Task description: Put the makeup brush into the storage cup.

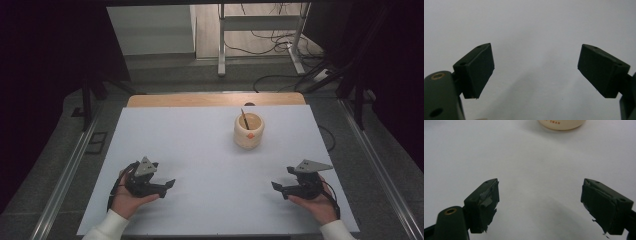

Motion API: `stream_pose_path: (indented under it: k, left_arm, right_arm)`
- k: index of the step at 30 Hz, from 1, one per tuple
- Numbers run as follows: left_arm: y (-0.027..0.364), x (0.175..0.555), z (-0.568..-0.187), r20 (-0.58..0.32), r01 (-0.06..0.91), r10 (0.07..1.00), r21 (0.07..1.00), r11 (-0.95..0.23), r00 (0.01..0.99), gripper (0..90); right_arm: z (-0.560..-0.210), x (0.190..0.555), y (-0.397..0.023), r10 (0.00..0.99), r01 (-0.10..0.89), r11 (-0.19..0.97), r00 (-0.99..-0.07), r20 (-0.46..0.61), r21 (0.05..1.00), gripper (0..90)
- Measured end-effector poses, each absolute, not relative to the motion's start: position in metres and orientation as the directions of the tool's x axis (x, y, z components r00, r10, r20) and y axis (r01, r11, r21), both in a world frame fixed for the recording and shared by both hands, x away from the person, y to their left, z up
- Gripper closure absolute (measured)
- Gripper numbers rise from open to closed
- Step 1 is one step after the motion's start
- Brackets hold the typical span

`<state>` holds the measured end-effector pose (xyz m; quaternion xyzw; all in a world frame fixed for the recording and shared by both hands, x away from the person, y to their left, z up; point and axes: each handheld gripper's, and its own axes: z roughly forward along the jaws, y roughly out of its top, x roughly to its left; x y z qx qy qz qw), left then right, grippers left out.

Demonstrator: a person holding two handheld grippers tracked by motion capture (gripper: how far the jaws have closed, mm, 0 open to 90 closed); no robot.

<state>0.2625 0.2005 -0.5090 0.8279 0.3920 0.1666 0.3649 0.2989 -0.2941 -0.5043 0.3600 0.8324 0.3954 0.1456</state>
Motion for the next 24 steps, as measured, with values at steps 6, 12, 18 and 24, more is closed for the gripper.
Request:
stream_pose_path:
  k: [6, 12, 18, 24]
  left_arm:
    - [0.2002, 0.2627, -0.5093, -0.010, 0.528, 0.767, 0.731, -0.432, 0.641, 14.3]
    - [0.1996, 0.2627, -0.5099, -0.005, 0.529, 0.766, 0.726, -0.440, 0.643, 14.2]
    - [0.2000, 0.2628, -0.5102, -0.007, 0.530, 0.767, 0.726, -0.437, 0.642, 14.2]
    - [0.1998, 0.2630, -0.5102, -0.009, 0.530, 0.765, 0.726, -0.438, 0.644, 14.1]
  right_arm:
    - [-0.5027, 0.3028, -0.2945, 0.725, 0.479, 0.421, -0.688, 0.031, 0.770, 16.3]
    - [-0.5025, 0.3048, -0.2956, 0.732, 0.484, 0.411, -0.680, 0.037, 0.772, 16.5]
    - [-0.5017, 0.3046, -0.2960, 0.731, 0.480, 0.409, -0.681, 0.036, 0.776, 16.6]
    - [-0.5012, 0.3045, -0.2953, 0.730, 0.479, 0.410, -0.682, 0.035, 0.776, 16.3]
